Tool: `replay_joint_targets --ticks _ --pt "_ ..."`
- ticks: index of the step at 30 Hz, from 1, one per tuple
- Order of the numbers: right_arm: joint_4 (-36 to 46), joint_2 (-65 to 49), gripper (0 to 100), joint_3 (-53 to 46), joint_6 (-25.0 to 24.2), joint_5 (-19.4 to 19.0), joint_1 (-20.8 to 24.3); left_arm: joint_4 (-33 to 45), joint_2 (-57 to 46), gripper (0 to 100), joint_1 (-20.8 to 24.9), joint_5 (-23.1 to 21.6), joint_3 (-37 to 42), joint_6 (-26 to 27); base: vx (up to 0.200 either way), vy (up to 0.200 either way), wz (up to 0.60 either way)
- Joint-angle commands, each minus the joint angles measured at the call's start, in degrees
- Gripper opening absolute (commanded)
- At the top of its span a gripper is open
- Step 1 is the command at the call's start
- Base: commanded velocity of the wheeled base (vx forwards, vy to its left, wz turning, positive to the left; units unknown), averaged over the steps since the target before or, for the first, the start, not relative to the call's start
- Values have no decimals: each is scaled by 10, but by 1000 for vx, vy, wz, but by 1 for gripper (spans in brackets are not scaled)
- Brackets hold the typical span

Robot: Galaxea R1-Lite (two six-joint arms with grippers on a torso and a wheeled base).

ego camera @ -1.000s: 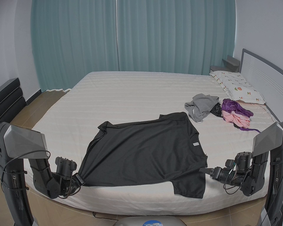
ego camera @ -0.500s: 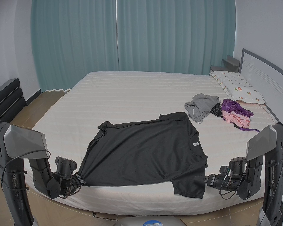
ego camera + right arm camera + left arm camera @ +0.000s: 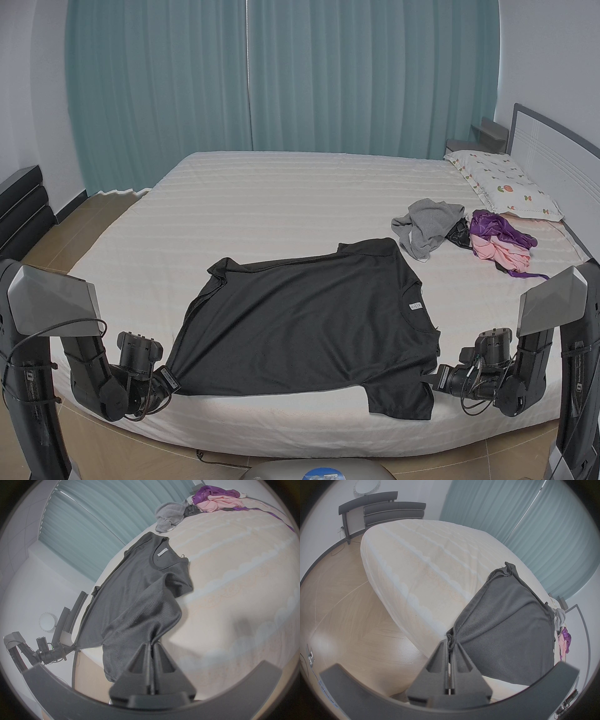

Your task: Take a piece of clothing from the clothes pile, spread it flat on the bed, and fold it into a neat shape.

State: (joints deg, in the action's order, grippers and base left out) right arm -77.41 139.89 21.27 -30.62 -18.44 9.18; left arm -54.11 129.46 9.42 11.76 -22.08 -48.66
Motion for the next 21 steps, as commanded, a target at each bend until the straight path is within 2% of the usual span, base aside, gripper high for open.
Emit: replay_joint_targets --ticks 1,5,11,13,21 --pt "0 -13 0 -12 1 0 -7 0 1 0 0 0 0 0 0 0 0" --pt "1 -46 0 -59 10 -8 -17 0 1 0 0 0 0 1 0 0 0" --pt "1 -52 0 -110 65 -17 -35 1 1 0 0 0 1 1 0 0 0" --pt "-2 -52 0 -129 78 -34 -41 1 1 0 0 -1 1 1 0 0 0" --pt "-5 -48 0 -171 113 -38 -35 3 -1 0 0 -16 7 2 0 0 0"
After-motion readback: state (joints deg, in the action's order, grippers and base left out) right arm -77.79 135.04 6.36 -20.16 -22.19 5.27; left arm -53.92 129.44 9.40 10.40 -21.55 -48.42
